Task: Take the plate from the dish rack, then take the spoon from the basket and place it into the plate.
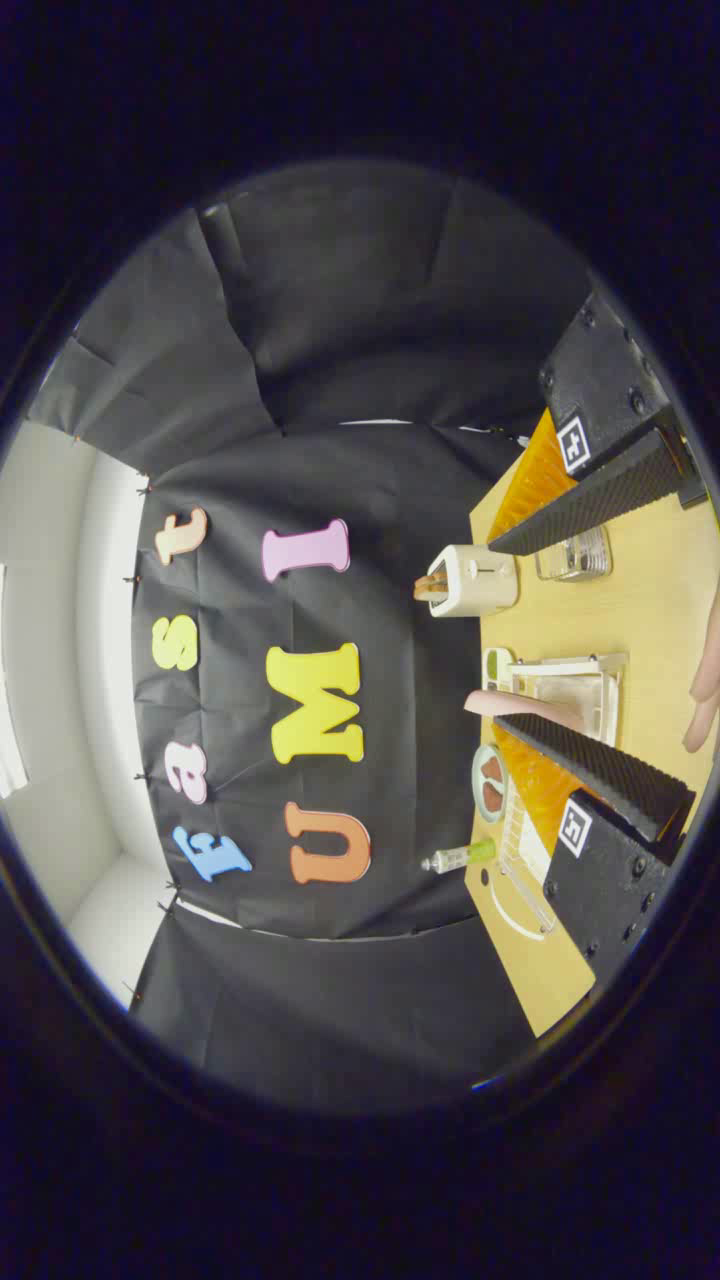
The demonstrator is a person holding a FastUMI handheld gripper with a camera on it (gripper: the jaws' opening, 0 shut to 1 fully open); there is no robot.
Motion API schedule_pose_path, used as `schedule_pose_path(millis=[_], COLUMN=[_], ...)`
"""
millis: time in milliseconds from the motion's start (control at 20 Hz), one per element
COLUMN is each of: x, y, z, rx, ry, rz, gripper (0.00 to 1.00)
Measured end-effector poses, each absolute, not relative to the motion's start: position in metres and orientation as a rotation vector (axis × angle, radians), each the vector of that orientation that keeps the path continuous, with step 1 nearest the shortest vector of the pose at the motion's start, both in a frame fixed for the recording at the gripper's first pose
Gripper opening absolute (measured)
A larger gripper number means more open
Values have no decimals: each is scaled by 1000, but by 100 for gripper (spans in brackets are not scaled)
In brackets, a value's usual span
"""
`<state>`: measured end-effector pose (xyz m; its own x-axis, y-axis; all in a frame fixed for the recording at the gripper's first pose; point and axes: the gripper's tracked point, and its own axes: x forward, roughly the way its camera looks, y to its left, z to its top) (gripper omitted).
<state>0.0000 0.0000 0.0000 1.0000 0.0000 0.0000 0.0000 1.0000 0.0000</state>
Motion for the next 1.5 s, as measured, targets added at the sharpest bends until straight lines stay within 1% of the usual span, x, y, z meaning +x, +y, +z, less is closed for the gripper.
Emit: schedule_pose_path(millis=[350,750,1050,1350,1500], x=[16,26,35,77,104], y=[-28,-17,-14,3,25], z=[-17,-25,-32,-20,-11], rx=[-22,-4,-31,-20,-51], ry=[37,66,105,219,282], rz=[-57,28,22,56,93], gripper=[100,100,100,100,100])
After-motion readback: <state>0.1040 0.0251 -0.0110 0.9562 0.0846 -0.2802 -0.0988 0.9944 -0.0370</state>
